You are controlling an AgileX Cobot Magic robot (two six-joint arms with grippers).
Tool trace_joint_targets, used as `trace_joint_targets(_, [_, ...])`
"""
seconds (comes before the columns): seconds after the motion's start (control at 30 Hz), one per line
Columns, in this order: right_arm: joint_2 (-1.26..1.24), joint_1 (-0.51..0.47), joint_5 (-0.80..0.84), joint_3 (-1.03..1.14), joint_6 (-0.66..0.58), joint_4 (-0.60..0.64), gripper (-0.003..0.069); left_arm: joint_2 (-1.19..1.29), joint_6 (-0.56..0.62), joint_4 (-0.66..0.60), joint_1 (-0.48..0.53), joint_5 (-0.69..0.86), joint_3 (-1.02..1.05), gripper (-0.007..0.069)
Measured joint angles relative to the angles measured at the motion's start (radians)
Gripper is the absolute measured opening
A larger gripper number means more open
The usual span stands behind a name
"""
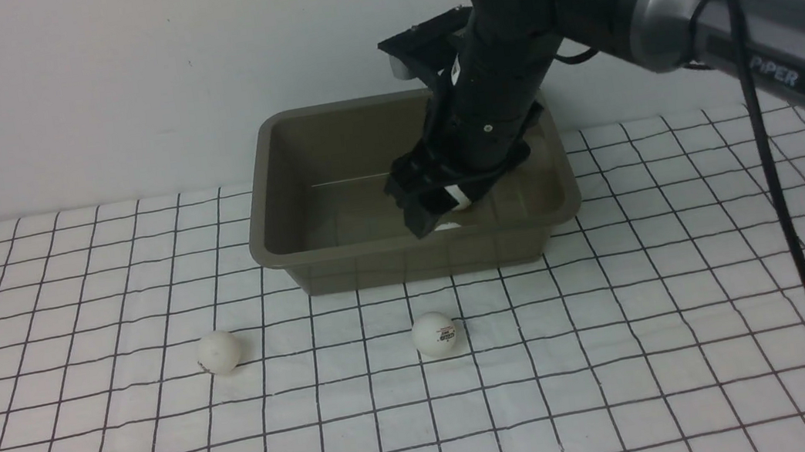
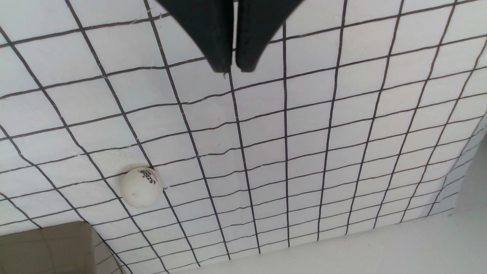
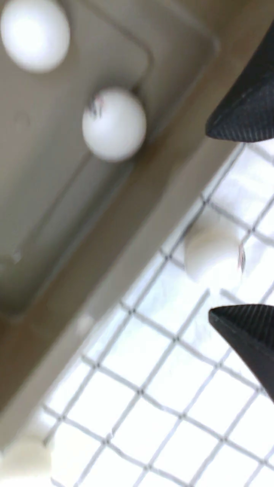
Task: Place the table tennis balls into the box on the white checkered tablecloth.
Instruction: 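Reach for and grasp a ping pong ball on the table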
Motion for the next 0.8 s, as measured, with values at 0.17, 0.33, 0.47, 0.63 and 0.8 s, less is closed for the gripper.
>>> trace_joint_targets(0.17, [0.000,0.084,0.001,0.000,0.026,0.020,0.0514,0.000,0.000,0.000,0.000,0.000,0.000,-0.0004])
trace_joint_targets(0.33, [0.001,0.144,0.002,0.000,0.066,-0.033,0.0514,0.000,0.000,0.000,0.000,0.000,0.000,-0.0004])
trace_joint_targets(0.47, [0.001,0.142,-0.002,0.059,0.084,-0.076,0.0514,0.000,0.000,0.000,0.000,0.000,0.000,-0.0004])
trace_joint_targets(0.63, [0.007,0.142,-0.002,0.185,0.088,-0.096,0.0507,0.000,0.000,0.000,0.000,0.000,0.000,-0.0004])
trace_joint_targets(0.8, [0.008,0.142,-0.010,0.202,0.093,-0.134,0.0471,0.000,0.000,0.000,0.000,0.000,0.000,-0.0004])
